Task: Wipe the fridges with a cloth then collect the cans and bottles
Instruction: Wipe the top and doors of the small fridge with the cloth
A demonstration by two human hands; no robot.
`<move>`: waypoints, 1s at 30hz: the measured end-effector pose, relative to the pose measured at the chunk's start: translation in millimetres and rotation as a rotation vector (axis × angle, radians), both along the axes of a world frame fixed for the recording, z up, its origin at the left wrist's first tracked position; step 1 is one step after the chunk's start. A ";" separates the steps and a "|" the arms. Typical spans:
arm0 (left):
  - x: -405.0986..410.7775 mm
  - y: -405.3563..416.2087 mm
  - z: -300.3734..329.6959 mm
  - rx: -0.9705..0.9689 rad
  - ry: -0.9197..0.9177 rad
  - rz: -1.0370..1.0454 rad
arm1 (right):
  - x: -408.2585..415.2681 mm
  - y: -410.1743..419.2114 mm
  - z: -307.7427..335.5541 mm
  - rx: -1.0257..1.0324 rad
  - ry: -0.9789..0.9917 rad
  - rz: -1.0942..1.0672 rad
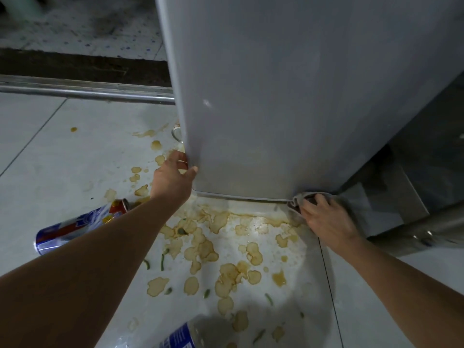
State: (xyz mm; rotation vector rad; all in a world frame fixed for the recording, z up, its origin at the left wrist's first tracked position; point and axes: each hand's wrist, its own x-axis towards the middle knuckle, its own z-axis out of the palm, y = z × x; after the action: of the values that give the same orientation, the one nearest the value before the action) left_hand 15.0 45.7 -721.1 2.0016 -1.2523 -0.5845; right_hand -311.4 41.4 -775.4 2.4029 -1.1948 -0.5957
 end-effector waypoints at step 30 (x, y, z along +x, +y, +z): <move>-137.1 -4.8 90.2 -0.621 -1.309 -0.905 | -17.1 -19.1 8.5 0.388 -1.833 -1.312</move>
State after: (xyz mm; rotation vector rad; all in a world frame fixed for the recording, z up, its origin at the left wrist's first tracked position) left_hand -122.1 40.9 -630.9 1.0499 -2.6705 0.8764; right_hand -328.5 22.3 -766.9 1.4899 -3.4382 1.7328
